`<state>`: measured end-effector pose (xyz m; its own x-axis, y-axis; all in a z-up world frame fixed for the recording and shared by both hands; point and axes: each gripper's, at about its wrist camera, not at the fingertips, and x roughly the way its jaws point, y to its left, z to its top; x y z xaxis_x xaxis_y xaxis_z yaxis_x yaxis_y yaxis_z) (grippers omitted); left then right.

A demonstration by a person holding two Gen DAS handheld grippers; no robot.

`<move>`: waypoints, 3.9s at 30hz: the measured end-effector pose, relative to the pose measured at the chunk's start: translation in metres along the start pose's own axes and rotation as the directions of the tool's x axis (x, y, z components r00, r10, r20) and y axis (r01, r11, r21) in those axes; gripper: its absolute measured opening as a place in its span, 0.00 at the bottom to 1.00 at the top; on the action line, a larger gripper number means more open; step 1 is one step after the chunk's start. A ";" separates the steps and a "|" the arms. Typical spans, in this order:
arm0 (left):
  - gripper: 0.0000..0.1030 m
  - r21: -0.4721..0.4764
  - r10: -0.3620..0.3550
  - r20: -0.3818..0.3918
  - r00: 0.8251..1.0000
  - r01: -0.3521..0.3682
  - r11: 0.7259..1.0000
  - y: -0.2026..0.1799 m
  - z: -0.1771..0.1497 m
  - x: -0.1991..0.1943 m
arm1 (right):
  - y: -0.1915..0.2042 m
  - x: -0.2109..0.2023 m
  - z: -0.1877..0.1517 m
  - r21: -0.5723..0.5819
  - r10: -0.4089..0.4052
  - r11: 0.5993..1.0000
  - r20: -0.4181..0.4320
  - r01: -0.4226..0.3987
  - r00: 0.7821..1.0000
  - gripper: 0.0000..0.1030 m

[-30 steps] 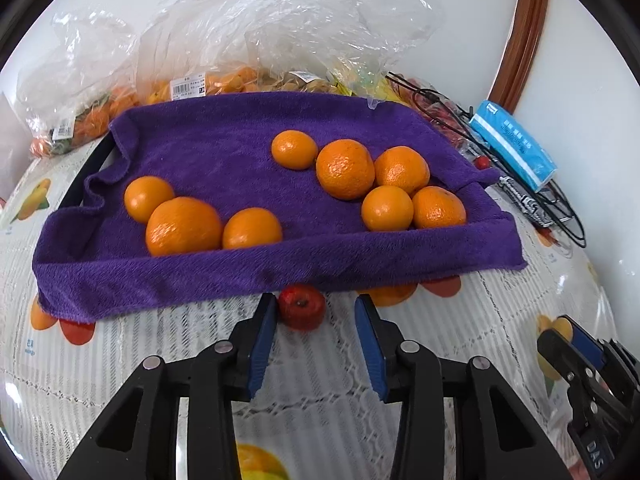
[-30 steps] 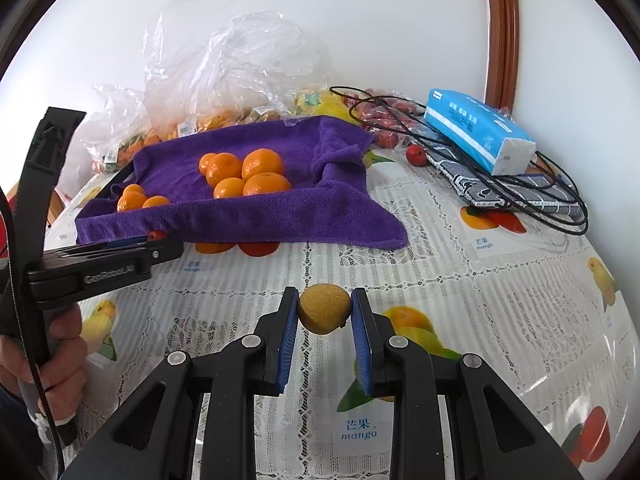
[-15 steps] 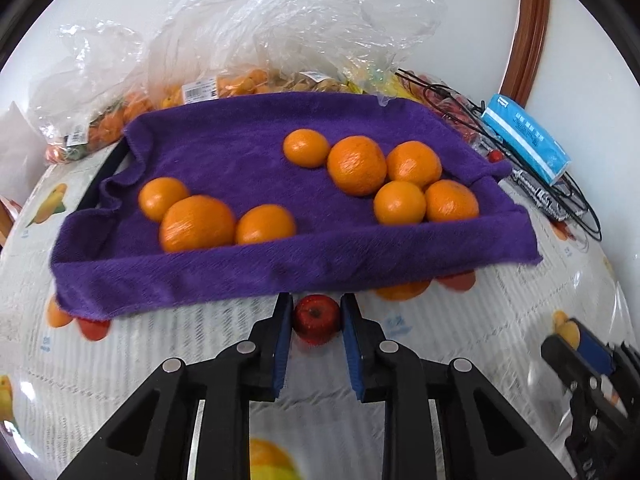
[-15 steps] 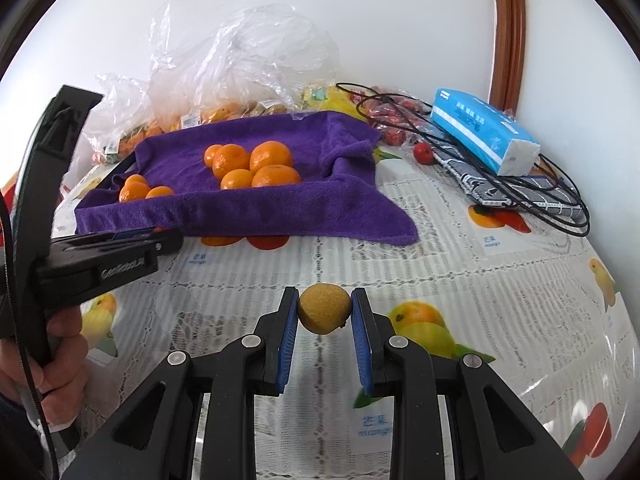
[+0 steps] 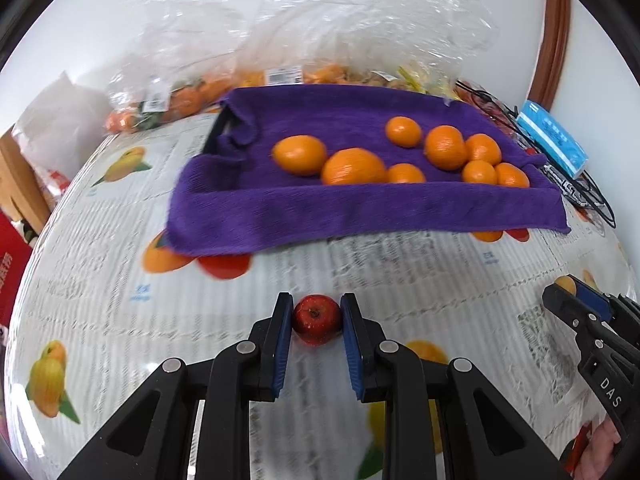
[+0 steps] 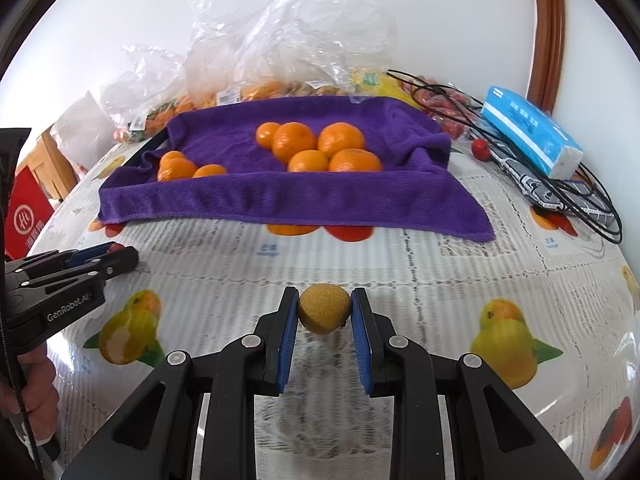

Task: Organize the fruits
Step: 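Lift both held fruits and carry them over the purple towel, then lower and open the right tool onto the towel while the left tool releases the apple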

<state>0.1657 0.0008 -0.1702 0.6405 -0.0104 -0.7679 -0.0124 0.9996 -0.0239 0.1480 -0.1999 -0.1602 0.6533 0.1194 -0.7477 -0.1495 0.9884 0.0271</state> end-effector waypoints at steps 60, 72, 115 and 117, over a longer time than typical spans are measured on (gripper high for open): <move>0.23 -0.054 -0.136 0.190 0.972 0.149 0.987 0.006 0.093 -0.035 | -0.007 -0.023 0.101 0.013 -0.041 0.999 0.189 0.039 0.981 0.26; 0.23 -0.069 -0.116 0.207 0.972 0.133 0.989 0.006 0.129 -0.001 | -0.010 0.008 0.146 0.003 -0.021 1.000 0.193 0.021 0.981 0.26; 0.23 -0.079 -0.172 0.101 0.980 0.180 0.980 0.007 0.112 0.053 | -0.012 0.077 0.126 -0.016 -0.006 1.000 0.070 0.007 0.998 0.26; 0.23 -0.078 -0.172 0.100 0.980 0.180 0.981 0.007 0.112 0.054 | -0.011 0.077 0.126 -0.022 -0.008 1.000 0.070 0.010 0.998 0.27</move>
<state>0.2858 0.0095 -0.1398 0.7069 -0.1795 -0.6842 0.0430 0.9764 -0.2118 0.2935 -0.1900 -0.1342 0.7046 0.1175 -0.6998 -0.1594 0.9872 0.0052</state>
